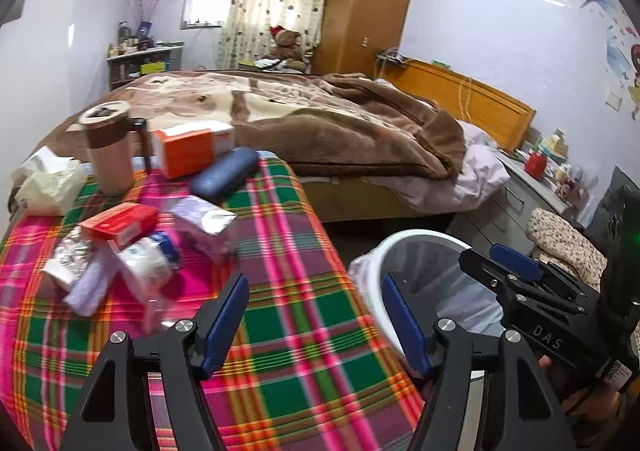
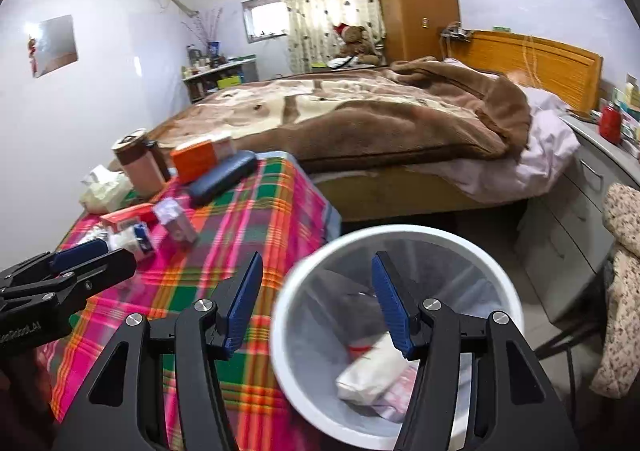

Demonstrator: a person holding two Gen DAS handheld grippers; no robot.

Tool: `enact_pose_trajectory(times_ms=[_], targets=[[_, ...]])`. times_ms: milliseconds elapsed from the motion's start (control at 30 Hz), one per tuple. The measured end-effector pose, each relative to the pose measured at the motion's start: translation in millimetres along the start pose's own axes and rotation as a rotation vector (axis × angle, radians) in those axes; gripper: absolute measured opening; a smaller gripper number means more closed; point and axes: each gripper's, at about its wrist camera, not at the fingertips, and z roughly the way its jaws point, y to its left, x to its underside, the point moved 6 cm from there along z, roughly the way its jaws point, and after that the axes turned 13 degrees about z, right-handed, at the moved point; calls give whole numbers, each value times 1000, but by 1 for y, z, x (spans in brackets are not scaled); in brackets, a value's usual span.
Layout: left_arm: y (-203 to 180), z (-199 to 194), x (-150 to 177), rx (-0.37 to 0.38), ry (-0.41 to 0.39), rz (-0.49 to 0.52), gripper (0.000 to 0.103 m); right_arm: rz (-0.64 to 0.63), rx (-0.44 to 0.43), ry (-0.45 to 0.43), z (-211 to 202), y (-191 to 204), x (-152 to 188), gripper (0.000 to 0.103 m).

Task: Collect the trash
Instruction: 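Move both tools back over the table toward the paper cup and carton, then grasp the patterned paper cup with the left tool while the right tool grasps the purple milk carton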

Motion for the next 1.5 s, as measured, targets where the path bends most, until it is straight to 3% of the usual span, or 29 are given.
enact_pose_trajectory(times_ms=[333,833,1233,1500], targets=[[84,-25,15,-121,-10,-94,70,-84,-76,47,19,54,8,62],[205,-32,50,-275,46,-209,70,-184,-115,132,68,119,15,62],[258,11,57,-274,121,-209,72,-243,-117,215,126,147,11,62],[267,51,61,-192,182,-218,72,-255,-162,289,150,155,12,62]])
